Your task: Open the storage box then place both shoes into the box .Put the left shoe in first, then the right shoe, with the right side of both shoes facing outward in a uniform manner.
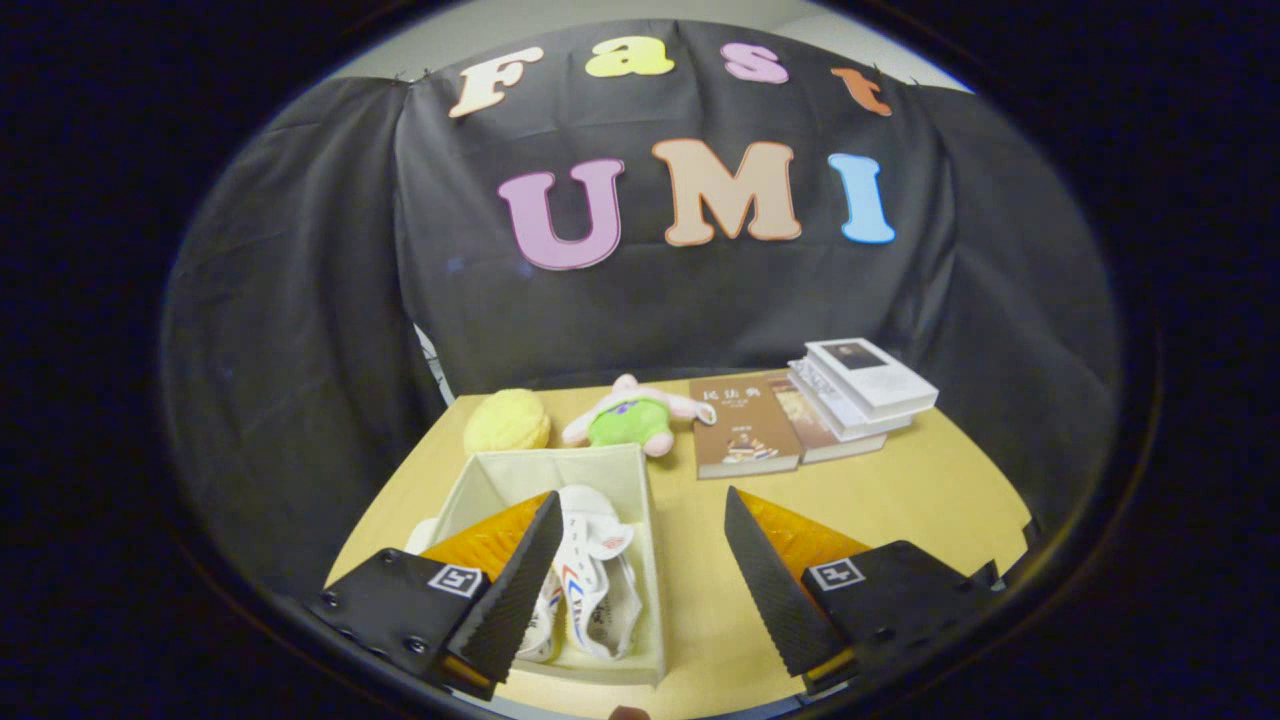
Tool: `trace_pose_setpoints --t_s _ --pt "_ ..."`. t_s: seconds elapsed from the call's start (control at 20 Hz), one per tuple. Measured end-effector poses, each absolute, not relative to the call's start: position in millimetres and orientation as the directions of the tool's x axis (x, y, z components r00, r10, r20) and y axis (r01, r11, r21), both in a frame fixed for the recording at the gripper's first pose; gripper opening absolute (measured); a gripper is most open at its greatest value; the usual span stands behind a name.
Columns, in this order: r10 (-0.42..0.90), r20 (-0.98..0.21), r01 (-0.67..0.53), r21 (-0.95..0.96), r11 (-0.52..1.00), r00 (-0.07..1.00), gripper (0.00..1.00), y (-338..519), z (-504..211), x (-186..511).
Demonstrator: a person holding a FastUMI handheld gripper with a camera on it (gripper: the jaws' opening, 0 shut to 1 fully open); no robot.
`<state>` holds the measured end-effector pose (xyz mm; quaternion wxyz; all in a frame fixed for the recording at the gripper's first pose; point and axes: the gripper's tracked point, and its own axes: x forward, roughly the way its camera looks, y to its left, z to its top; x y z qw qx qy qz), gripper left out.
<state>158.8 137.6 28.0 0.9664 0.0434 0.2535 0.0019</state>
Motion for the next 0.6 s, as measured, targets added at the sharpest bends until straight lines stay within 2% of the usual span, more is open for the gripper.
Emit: trace_pose_setpoints --t_s 0.45,0.6 --pt "0.105 -0.185 -0.091 0.083 0.992 0.977 1.00 96.9 56.6 159.6" --pt "0.096 -0.112 -0.084 0.104 0.991 0.989 1.00 69.1 60.1 151.3"
